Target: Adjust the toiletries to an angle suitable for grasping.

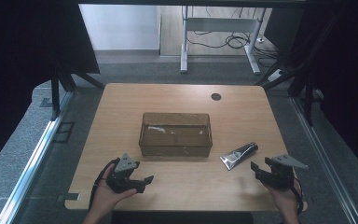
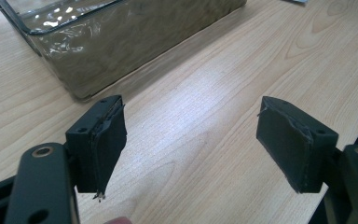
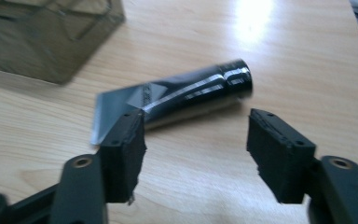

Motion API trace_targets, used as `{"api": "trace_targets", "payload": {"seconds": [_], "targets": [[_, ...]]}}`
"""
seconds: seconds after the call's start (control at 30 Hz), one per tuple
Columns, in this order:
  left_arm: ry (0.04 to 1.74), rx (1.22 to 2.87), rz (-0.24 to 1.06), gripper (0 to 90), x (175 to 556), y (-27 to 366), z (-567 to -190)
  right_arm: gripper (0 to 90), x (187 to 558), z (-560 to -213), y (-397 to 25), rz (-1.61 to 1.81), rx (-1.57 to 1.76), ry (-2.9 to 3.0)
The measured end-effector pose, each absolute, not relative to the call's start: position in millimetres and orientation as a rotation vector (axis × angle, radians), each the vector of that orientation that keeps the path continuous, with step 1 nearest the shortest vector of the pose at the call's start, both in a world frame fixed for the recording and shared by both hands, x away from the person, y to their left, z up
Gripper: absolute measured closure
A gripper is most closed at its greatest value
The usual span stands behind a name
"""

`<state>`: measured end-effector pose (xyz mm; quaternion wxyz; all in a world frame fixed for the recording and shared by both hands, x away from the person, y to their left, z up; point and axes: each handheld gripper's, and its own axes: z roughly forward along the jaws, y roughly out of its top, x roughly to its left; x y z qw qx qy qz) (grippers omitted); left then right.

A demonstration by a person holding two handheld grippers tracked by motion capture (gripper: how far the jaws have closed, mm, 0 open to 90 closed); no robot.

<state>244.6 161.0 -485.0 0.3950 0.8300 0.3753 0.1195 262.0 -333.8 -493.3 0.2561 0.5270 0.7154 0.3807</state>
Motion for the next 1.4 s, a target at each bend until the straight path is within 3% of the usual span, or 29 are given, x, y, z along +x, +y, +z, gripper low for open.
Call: {"api": "trace_targets", "payload": {"seconds": [0.17,0.77,1.4], "targets": [[0.966,2.091,0.313,24.5,247.5,164.7,-486.9,42.8,261.4,-492.4,-331.1,1.039,1.386,1.966],[0.991,2.065,0.317,24.5,249.6,168.0,-490.7,46.3,268.2,-488.0,-328.5,1.081,1.363,2.008],[1.001,2.069,0.344,24.5,246.1,174.7,-484.6,64.7,312.0,-457.4,-276.7,1.128,1.198,2.151]]}}
